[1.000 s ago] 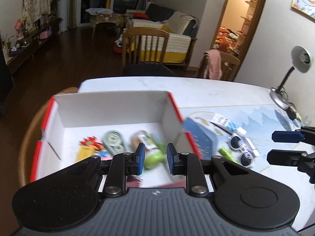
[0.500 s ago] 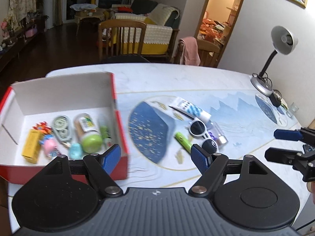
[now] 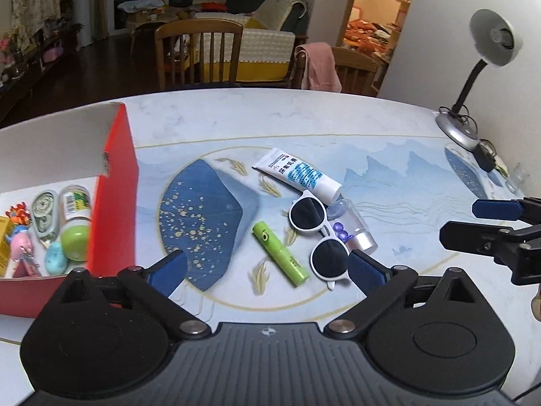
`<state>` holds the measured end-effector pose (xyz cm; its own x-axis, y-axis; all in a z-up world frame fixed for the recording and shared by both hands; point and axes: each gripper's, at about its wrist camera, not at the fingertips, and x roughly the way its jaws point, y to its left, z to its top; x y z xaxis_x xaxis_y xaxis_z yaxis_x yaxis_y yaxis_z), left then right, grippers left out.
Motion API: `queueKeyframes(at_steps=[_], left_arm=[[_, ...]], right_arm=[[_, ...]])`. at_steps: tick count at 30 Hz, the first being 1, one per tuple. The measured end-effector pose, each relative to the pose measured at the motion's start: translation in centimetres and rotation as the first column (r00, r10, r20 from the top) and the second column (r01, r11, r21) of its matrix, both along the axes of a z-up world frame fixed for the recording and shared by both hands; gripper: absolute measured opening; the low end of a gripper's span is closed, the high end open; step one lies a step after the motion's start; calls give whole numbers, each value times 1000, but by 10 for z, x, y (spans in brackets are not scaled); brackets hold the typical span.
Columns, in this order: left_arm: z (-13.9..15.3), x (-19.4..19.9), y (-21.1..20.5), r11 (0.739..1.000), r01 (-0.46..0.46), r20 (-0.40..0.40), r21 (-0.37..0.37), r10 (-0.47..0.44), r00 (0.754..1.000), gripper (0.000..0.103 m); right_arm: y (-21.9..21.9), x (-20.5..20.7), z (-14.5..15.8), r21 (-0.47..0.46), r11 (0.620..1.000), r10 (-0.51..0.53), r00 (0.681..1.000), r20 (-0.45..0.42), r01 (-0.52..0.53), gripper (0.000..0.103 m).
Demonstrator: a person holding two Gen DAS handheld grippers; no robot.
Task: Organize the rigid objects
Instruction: 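Withdraw both tools from the box back over the mat items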
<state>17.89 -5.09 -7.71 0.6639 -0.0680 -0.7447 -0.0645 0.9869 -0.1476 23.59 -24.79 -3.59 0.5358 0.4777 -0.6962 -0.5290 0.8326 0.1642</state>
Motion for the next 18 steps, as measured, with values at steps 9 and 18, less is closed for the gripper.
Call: queueKeyframes(at_steps=[9,18], left_arm=[[-36,33,-15,996,-82,-31,35,83,996,102],[-64,56,-18,990,-130,-93,59,135,987,102]], right_arm=[[6,43,-33,-41,999,-28,997,-74,25,98],[28,71,-66,-71,997,-24,987,-159,13,87]])
